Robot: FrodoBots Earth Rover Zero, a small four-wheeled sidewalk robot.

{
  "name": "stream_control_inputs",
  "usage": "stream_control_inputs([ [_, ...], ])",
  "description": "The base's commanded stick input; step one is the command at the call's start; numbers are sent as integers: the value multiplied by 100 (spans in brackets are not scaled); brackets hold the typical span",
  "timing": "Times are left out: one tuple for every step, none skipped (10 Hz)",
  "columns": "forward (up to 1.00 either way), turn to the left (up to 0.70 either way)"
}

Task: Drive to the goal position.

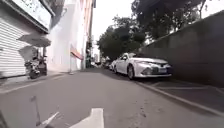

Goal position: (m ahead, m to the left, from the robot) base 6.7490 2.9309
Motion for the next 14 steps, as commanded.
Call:
stream_control_inputs([
  [70,14],
  [70,3],
  [70,0],
  [70,0],
  [70,0],
  [70,0],
  [70,0],
  [70,0],
  [70,0],
  [70,0],
  [70,0],
  [70,0],
  [70,0],
  [70,0],
])
